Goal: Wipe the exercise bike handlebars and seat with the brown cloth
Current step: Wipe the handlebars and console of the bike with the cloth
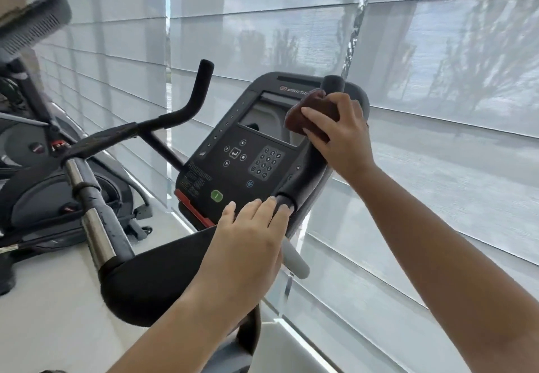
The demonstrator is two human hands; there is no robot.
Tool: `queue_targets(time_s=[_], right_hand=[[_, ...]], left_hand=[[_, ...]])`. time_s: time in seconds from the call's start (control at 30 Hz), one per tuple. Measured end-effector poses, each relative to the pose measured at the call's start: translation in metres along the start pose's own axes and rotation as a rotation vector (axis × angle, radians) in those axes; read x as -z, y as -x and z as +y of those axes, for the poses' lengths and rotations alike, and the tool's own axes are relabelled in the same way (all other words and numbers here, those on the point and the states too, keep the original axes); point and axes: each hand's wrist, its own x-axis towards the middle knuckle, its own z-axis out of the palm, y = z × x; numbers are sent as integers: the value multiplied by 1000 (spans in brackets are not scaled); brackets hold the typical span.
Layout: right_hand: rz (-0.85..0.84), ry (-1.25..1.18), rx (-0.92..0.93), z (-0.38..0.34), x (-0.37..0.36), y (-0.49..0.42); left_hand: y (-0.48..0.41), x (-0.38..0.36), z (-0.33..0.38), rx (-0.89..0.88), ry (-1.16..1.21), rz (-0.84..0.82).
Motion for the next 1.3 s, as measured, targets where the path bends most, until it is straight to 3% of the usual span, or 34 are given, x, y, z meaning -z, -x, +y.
queue_targets(time_s=[0.13, 0.33, 0.6, 0.8, 1.03, 1.17, 1.3], right_hand=[[200, -159, -132, -1, -14, 1], [168, -447, -251, -23, -22, 78], [324, -349, -316, -2, -14, -19], [272, -535, -490, -42, -28, 81], [274, -411, -436, -19, -17, 19], [269, -528, -565, -63, -19, 76], [162, -536, -406, -85, -11, 95]], left_hand=[[-5, -6, -5, -2, 14, 4], [0, -9, -3, -20, -77, -30], [1, -5, -1, -12, -76, -10], [2, -6, -2, 3, -50, -41], [2, 0, -3, 30, 60, -33], [2, 0, -7, 47, 179, -44], [-2, 4, -9, 69, 318, -40]])
